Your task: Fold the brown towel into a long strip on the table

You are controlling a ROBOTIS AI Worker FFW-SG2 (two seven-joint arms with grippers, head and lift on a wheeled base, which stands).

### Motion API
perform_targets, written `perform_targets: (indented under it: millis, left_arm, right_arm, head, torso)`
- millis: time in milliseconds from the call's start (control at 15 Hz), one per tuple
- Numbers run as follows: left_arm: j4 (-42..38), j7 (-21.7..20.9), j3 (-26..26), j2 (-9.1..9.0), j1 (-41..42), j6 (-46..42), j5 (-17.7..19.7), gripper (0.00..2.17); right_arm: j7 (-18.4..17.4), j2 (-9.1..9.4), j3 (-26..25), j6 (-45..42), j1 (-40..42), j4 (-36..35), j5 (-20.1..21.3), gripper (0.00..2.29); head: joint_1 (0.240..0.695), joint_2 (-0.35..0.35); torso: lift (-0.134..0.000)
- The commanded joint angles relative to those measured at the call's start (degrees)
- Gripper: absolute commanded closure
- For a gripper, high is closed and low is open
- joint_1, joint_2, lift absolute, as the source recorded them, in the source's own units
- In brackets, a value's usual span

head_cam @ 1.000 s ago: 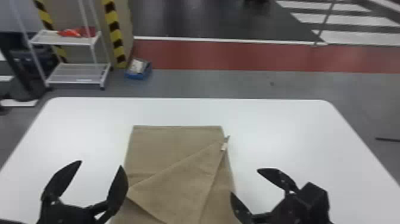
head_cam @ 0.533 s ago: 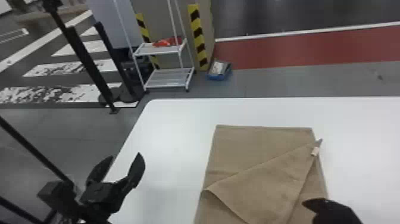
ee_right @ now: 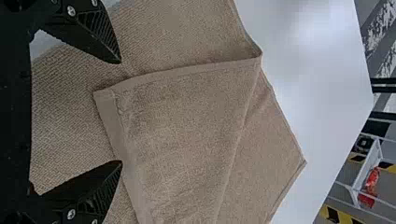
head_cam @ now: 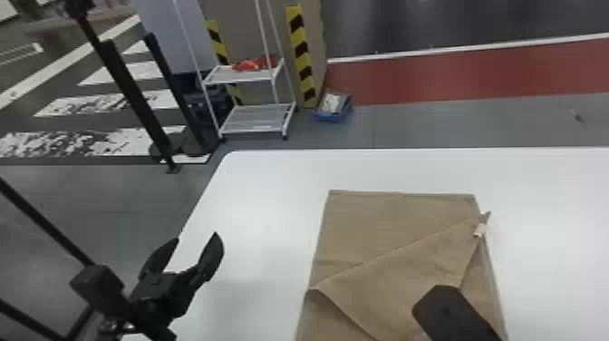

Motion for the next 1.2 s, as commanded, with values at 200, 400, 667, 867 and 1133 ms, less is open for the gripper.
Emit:
perform_targets:
  millis: [200, 400, 667, 867, 1133]
  left_arm:
    - [2.1, -0.6, -0.1, -0.09, -1.3, -0.2, 0.0, 0.01]
    - [2.2, -0.8, -0.1, 0.00, -1.4, -0.2, 0.0, 0.01]
    - [3.0, -1.2, -0.1, 0.17, -2.0, -0.2, 0.0, 0.01]
    - [3.4, -1.8, -0.2, 0.08, -2.1, -0.2, 0.0, 0.01]
    - [3.6, -2.1, -0.1, 0.26, -2.1, -0.3, 0.0, 0.01]
  right_arm:
    - [0.3, 1.03, 1.8, 4.6, -4.1, 4.2, 1.6, 0.13]
    - [0.3, 2.09, 3.2, 5.2, -5.7, 6.7, 2.3, 0.13]
    - [-2.6, 2.79, 3.2, 3.9, -5.8, 7.2, 3.3, 0.22]
    - [-4.1, 3.23, 3.2, 3.7, -5.8, 7.2, 3.4, 0.22]
    - [-5.4, 4.46, 3.2, 2.9, -6.5, 7.2, 4.3, 0.22]
  head:
    - [0.695, 0.350]
    - [0.695, 0.350]
    - [0.695, 0.350]
    - [0.695, 0.350]
    - [0.695, 0.350]
  torso:
    - [-0.121]
    - [-0.121]
    - [-0.121]
    - [-0.121]
    - [-0.121]
